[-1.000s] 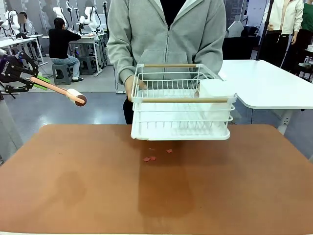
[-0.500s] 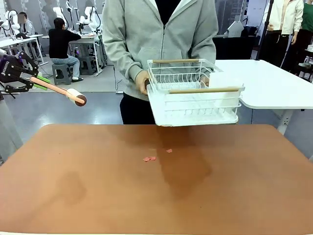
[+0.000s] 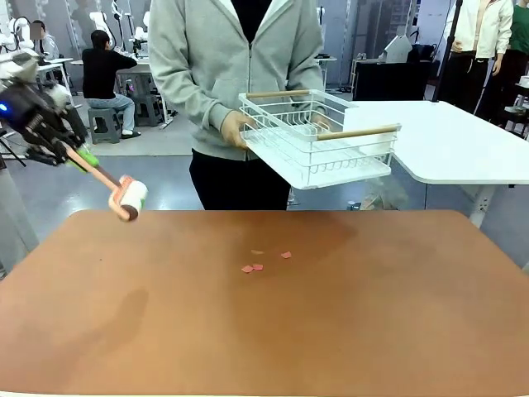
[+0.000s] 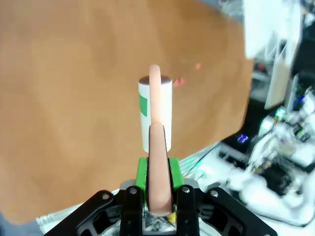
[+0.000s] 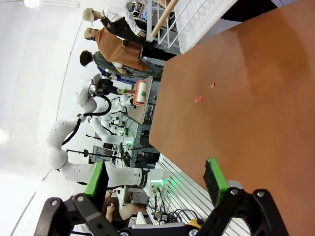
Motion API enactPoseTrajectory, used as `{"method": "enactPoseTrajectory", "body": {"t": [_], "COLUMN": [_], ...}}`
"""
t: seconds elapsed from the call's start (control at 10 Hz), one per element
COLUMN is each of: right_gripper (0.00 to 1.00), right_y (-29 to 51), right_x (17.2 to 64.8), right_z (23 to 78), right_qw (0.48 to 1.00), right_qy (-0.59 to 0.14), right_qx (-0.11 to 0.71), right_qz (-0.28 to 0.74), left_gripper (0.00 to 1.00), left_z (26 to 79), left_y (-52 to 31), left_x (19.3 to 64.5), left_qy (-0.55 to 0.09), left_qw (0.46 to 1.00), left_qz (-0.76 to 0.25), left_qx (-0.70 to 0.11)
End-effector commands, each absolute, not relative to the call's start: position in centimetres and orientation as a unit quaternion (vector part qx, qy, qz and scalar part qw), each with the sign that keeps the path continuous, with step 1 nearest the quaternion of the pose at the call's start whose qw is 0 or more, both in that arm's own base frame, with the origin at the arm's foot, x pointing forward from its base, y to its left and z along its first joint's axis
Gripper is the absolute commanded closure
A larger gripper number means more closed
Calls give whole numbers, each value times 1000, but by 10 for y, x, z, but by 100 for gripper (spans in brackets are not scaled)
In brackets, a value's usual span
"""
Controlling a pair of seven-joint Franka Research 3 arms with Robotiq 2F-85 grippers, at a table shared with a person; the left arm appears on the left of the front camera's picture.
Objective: Clean the table.
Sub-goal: Clean the table with the Lint Roller when the human lifts the Dish drying rack.
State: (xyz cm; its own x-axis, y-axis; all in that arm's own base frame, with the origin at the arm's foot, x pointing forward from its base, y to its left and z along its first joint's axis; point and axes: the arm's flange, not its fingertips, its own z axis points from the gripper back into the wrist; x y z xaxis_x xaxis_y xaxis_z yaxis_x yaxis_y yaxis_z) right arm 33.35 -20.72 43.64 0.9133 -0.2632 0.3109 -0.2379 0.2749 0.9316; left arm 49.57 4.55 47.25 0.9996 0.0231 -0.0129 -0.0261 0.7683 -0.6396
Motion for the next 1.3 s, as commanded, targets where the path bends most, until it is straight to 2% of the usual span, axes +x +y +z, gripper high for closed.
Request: {"method": "enactPoseTrajectory", "body": {"t": [0.0, 0.3, 0.4, 0.9, 1.2], "right_gripper": [0, 0, 0, 0, 0], "right_y": [-206, -206, -206, -206, -206], "right_x": [332, 332, 332, 332, 332], "right_z": [438, 438, 438, 438, 438], "right_qw": [764, 764, 764, 764, 764], "right_qy": [-218, -218, -218, -218, -218], "right_qx": [607, 607, 607, 607, 607], "right_qz": [-2, -2, -2, -2, -2], "left_gripper": [78, 78, 78, 78, 78], "left_z": [436, 428, 418, 415, 375], "left_y": [41, 46, 31, 30, -40], "left_x": [507, 501, 511, 510, 497], "left_qy": [-6, 8, 14, 16, 13], "left_qw": [936, 925, 934, 932, 936], "left_qz": [-97, -49, -91, -89, -75], "left_qx": [-339, -377, -344, -352, -345]}}
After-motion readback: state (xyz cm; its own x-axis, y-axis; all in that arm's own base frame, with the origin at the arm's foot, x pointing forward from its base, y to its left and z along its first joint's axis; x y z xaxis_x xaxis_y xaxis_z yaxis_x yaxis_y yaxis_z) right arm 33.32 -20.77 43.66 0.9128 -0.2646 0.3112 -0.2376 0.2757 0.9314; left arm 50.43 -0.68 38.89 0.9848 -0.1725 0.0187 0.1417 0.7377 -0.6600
